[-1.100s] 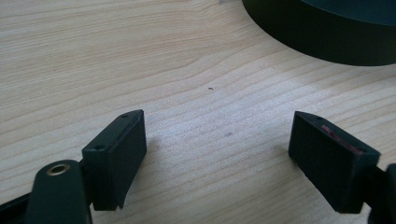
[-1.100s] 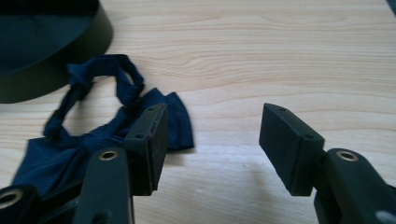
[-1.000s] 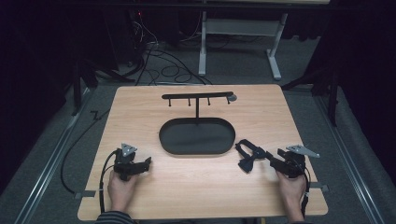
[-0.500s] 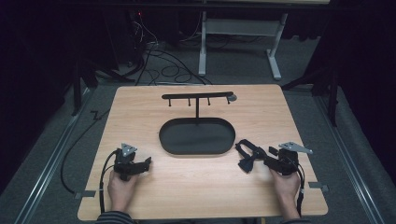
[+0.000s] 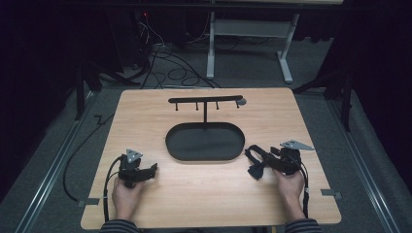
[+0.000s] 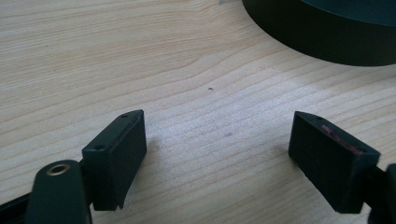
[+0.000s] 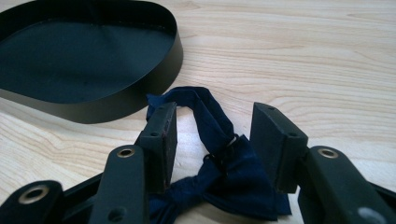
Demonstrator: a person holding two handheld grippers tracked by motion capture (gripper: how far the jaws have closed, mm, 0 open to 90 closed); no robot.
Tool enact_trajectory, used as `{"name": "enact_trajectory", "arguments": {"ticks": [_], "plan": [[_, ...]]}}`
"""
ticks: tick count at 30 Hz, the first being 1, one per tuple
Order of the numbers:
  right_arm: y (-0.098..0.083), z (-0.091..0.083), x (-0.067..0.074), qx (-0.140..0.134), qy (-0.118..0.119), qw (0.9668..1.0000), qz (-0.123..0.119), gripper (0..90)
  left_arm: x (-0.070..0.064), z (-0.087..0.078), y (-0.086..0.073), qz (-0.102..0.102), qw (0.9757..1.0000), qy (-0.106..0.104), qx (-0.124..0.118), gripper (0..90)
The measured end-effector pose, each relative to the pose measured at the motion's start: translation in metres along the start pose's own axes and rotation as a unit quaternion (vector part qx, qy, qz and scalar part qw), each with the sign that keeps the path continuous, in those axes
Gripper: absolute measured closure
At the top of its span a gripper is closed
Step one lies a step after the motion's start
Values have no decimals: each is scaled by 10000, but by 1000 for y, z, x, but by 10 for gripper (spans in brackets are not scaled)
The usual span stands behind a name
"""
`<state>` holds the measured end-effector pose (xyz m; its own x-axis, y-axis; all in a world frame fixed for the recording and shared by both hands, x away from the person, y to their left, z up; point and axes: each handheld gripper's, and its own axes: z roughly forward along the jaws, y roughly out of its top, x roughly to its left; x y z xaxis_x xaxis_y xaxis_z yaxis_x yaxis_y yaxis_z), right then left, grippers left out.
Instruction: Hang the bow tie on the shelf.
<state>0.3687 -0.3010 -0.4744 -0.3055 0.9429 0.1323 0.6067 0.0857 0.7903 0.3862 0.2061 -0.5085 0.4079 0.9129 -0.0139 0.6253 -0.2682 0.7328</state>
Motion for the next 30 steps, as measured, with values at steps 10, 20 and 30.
{"name": "enact_trajectory", "arguments": {"ticks": [10, 20, 30], "plan": [[10, 14, 0, 87, 101, 9999, 12, 546, 0, 0, 0, 7, 10000, -2, 5, 195], [16, 32, 1, 305, 103, 9995, -30, 580, 0, 0, 0, 0, 10000, 0, -1, 195], [15, 44, -3, 532, 42, 9985, -79, 663, 0, 0, 0, -2, 10000, 0, -2, 195]]}}
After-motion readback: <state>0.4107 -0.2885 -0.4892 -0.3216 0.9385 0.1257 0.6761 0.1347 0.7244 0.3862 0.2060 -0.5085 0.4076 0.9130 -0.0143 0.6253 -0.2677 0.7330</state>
